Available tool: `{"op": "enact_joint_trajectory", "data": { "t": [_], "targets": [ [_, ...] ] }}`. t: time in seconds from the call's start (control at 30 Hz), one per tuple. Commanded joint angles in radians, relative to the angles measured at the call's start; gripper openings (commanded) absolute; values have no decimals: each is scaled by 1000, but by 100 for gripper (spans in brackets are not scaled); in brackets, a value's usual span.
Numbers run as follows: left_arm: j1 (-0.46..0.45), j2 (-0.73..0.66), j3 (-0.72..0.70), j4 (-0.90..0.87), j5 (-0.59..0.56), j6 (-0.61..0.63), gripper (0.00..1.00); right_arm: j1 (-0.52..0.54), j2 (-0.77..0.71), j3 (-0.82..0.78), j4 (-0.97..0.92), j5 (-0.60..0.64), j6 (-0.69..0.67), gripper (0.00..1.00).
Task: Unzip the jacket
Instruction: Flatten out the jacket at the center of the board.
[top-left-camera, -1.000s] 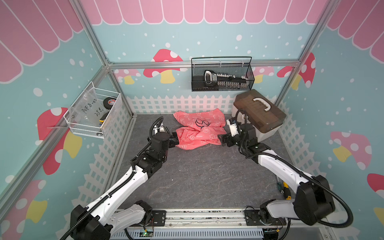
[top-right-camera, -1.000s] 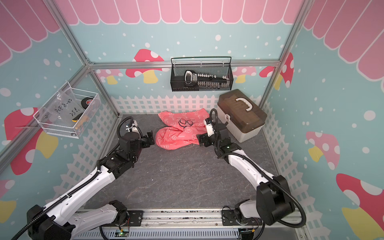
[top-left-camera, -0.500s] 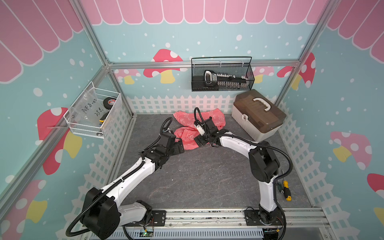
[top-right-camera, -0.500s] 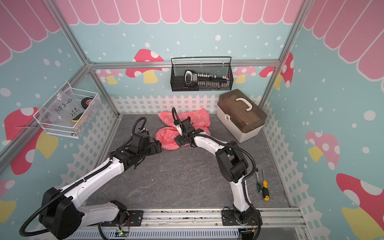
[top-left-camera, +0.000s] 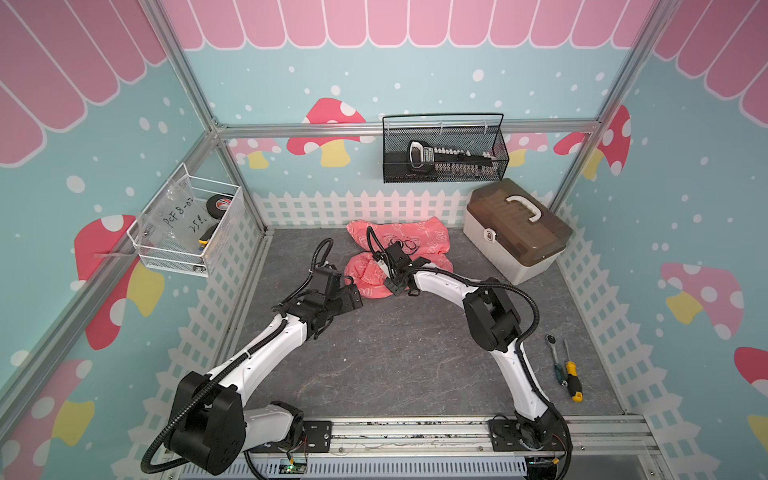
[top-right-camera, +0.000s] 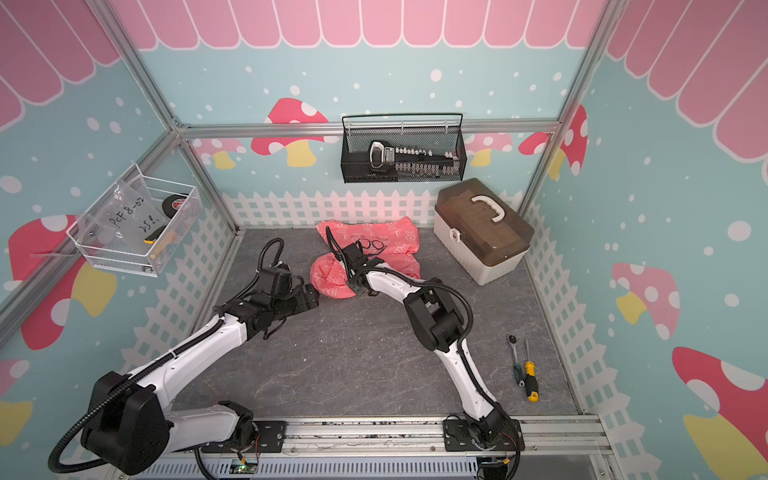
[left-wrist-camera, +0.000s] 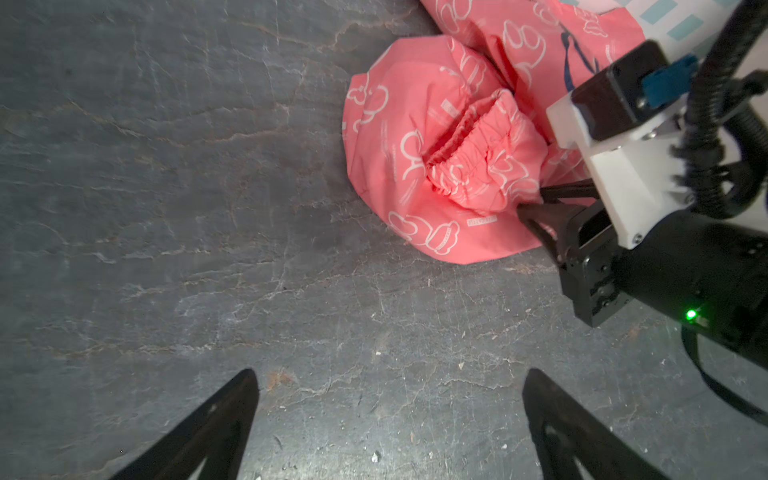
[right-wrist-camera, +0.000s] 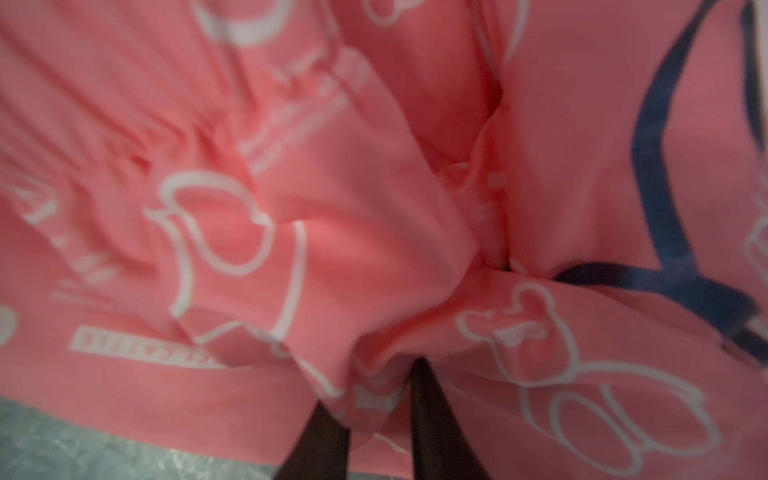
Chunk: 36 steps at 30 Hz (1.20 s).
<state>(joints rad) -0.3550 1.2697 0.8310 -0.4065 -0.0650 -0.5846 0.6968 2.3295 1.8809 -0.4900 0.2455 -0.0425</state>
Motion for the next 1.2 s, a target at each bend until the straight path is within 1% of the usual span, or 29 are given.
{"op": "enact_joint_trajectory", "data": {
  "t": [0.0,0.03,0.07,0.2,0.4,0.53,0.67,0.73,0.8,0.9,1.0,1.03,1.1,1.13,1.17],
  "targets": [
    [3,-15,-23,50,42,-41,100,14,-71,10,-36,63,-17,8],
    [4,-16,-23,51,39,-35,100,16,-99,4,-35,75,-17,2],
    [4,-16,-20,48,38,-25,100,18,-138,-11,-31,86,-17,0],
    [4,-28,-15,31,4,-17,100,20,-330,-100,13,73,-11,0],
    [4,-120,-110,128,10,-67,100,20,-612,-240,23,9,19,0],
    [2,-145,-129,137,40,-73,100,21,-824,-408,69,6,30,0],
    [-3,-137,-120,135,87,-77,100,18,-1091,-624,180,19,13,0],
    [-16,-122,-111,138,96,-71,100,18,-1212,-712,220,42,19,0],
    [-32,-99,-97,139,95,-66,100,17,-1308,-762,222,70,25,0],
    [-38,-48,-79,131,109,-87,100,17,-1422,-815,166,121,69,0],
    [-38,2,-66,112,112,-125,100,17,-1531,-887,78,200,176,0],
    [-37,12,-64,112,118,-133,100,17,-1570,-915,34,236,228,3],
    [-37,29,-64,119,119,-143,100,17,-1645,-963,-64,292,342,19],
    [-39,36,-60,125,122,-150,100,16,-1686,-985,-113,305,393,30],
    [-40,42,-53,131,125,-153,100,17,-1725,-1000,-161,320,453,47]
  ]
}}
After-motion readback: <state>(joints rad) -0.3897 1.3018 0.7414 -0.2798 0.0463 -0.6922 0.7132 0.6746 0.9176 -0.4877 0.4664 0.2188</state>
